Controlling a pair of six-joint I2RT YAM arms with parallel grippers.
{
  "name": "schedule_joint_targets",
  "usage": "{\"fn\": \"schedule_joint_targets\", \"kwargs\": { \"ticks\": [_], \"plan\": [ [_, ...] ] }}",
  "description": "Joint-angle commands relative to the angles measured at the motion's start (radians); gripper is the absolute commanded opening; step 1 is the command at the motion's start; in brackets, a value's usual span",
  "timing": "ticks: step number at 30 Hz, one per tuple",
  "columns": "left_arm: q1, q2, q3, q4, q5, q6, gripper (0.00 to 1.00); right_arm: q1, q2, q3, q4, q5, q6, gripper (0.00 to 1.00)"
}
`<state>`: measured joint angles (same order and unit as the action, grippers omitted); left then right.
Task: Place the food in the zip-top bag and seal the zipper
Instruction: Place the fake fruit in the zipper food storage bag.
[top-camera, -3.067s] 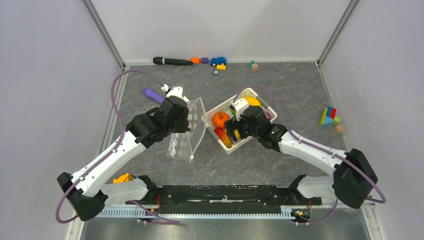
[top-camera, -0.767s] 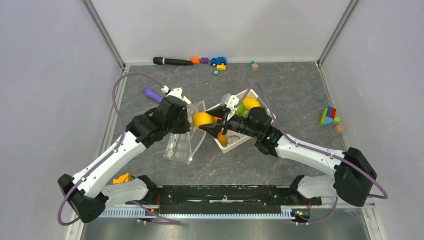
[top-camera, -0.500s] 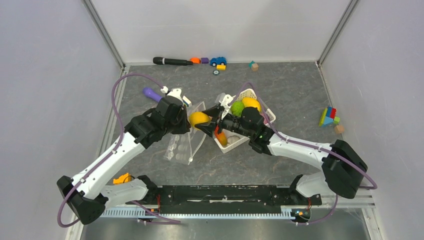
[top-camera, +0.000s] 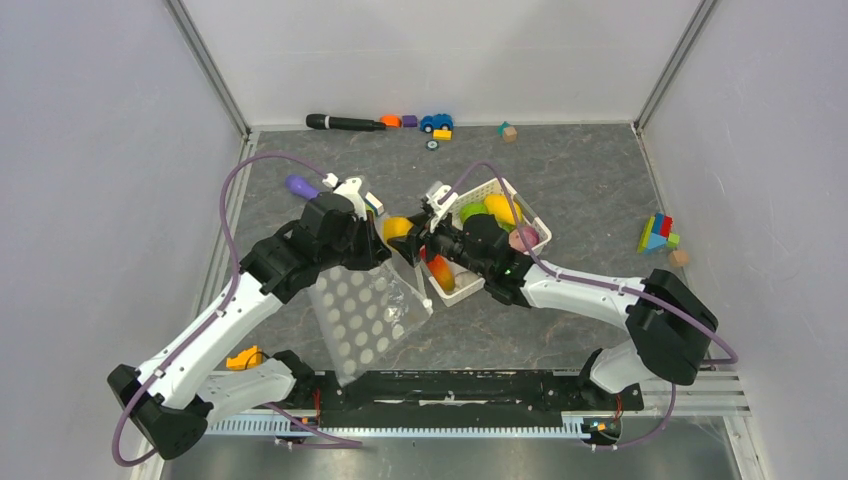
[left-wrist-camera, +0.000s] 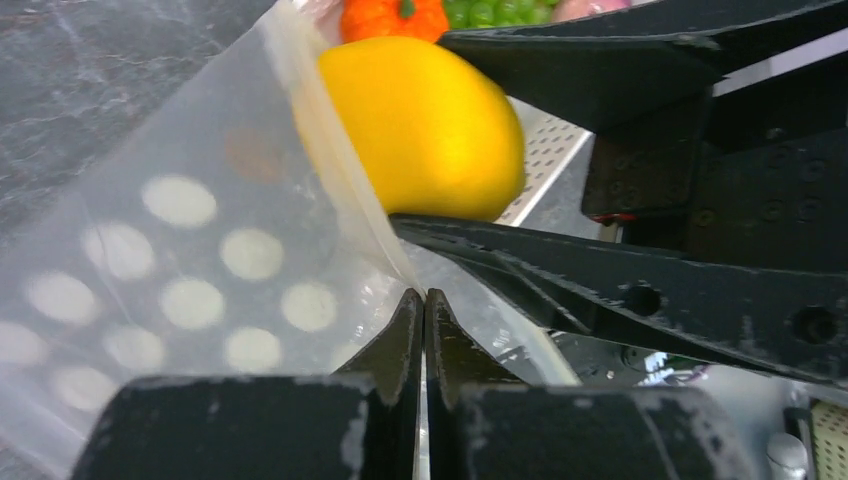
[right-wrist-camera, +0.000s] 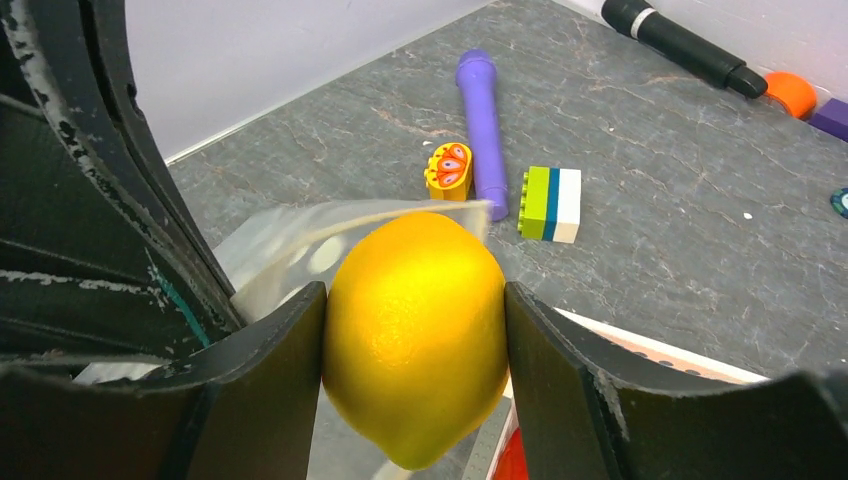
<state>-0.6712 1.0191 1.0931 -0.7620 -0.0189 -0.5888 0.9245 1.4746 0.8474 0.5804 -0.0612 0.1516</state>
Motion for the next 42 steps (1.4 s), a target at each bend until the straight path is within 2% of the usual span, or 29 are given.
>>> {"fn": "schedule_joint_targets", "kwargs": {
  "ticks": [1, 6, 18, 19, 24, 29, 36, 42],
  "plan": [
    [0.016, -0.034, -0.018, 0.098, 0.12, 0.049, 0.02, 0.034, -0.001, 0.069, -0.045, 0.113, -0.031, 0.47],
    [0.038, -0.059, -0.035, 0.126, 0.15, 0.043, 0.02, 0.046, -0.015, 0.077, -0.08, 0.114, -0.036, 0.53],
    [0.047, -0.064, -0.047, 0.139, 0.173, 0.034, 0.02, 0.049, -0.052, 0.051, -0.087, 0.064, -0.011, 0.54],
    [0.047, -0.064, -0.047, 0.139, 0.175, 0.034, 0.02, 0.048, -0.051, 0.05, -0.085, 0.029, -0.012, 0.57],
    [0.048, -0.064, -0.051, 0.144, 0.182, 0.035, 0.02, 0.048, -0.041, 0.07, -0.114, 0.022, -0.004, 0.82],
    [0.053, -0.063, -0.053, 0.144, 0.175, 0.033, 0.02, 0.048, -0.05, 0.081, -0.146, 0.031, -0.002, 0.98],
    [0.061, -0.057, -0.052, 0.129, 0.138, 0.026, 0.02, 0.047, -0.097, 0.09, -0.204, -0.004, -0.015, 0.98],
    [0.067, -0.051, -0.047, 0.113, 0.118, 0.026, 0.02, 0.037, -0.212, 0.074, -0.288, -0.013, -0.071, 0.98]
  ]
}}
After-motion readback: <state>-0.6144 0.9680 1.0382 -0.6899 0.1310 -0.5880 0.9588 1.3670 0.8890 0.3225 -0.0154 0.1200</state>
